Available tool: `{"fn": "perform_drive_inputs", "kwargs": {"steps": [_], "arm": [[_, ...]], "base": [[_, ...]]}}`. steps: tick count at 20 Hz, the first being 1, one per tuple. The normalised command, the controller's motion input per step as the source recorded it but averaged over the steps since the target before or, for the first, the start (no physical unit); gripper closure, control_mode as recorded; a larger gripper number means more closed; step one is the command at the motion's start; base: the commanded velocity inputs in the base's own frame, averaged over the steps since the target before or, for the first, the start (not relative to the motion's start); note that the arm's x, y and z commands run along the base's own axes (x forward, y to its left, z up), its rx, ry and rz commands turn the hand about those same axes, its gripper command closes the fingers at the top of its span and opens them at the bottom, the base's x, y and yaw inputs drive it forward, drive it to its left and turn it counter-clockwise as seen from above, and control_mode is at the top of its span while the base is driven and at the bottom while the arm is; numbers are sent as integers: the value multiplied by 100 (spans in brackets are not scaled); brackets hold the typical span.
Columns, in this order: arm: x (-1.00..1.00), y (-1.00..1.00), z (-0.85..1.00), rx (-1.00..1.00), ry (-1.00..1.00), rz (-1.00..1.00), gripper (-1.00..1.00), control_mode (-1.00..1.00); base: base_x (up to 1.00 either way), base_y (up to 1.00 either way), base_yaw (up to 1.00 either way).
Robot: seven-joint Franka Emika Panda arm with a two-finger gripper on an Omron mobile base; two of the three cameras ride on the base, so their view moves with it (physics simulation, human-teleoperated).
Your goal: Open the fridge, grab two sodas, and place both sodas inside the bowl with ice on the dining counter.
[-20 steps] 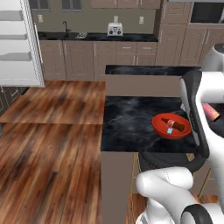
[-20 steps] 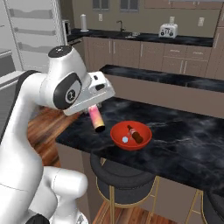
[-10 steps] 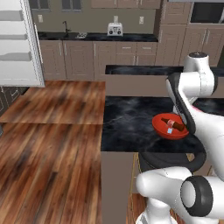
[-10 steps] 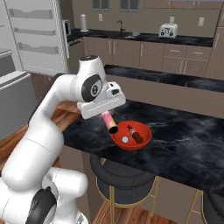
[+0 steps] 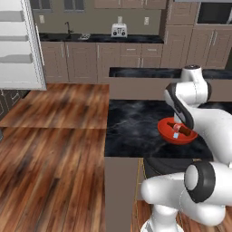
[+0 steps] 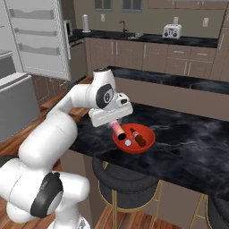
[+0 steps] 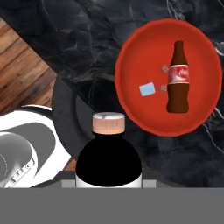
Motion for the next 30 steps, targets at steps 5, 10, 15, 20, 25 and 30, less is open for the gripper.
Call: {"fn": "perform_drive_inputs", "kwargs": {"steps": [5,10,15,20,25,30], "arm": [[50,-31,-35,6,4,8,100,-100],[45,-28,-38,5,5,8,100,-100],[38,-8,-44,0,7,5,100,-100],[30,-6,-41,1,6,4,100,-100],[15,-5,-35,2,3,3,100,-100],[15,0,-28,5,1,2,100,-100]], "base": [[0,0,0],[0,0,0],[0,0,0],[0,0,0],[0,0,0],[0,0,0]]}}
